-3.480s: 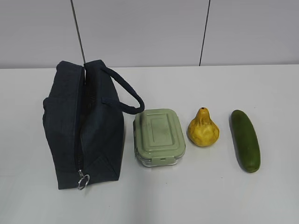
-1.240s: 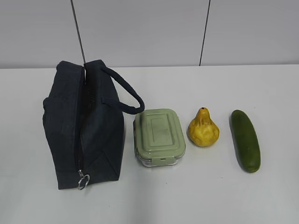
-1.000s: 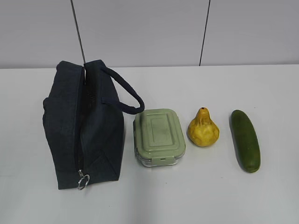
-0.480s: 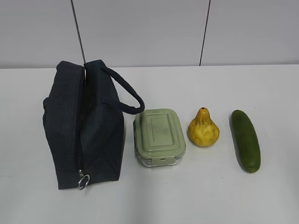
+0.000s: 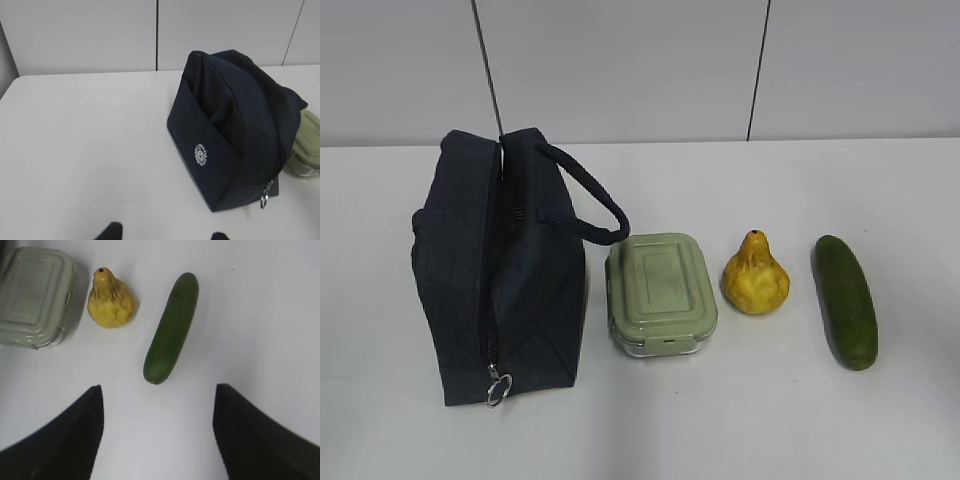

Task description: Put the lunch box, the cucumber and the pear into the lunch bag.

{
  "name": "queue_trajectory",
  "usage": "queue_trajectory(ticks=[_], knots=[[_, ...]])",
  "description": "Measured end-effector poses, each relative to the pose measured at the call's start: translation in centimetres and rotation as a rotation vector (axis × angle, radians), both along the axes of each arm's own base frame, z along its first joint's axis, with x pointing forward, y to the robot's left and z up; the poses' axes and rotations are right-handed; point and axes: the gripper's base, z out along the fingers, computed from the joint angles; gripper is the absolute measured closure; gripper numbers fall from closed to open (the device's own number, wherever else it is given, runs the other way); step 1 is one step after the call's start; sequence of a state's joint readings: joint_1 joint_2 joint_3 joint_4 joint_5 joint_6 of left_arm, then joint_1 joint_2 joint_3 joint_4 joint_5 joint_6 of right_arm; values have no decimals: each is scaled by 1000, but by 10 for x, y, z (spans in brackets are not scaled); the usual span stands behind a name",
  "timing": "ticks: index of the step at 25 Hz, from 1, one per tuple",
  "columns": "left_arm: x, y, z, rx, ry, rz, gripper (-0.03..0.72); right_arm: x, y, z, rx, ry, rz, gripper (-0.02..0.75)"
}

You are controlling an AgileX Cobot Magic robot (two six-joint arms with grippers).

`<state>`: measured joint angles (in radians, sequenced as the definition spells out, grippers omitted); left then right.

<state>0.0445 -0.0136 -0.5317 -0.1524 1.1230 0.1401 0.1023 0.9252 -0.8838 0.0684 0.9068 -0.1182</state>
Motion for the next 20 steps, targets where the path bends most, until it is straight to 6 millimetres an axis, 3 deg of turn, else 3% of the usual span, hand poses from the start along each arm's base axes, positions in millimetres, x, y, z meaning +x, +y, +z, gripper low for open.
queue_trajectory(ticks=[7, 12, 20], knots=[[0, 0, 0, 0, 0, 0, 364, 95, 12, -10, -17, 229, 13, 208], [0, 0, 0, 0, 0, 0, 364, 152, 18, -35, 7, 429, -57, 208], [0, 0, 0, 0, 0, 0, 364, 206, 23, -90, 0, 626, -155, 207]])
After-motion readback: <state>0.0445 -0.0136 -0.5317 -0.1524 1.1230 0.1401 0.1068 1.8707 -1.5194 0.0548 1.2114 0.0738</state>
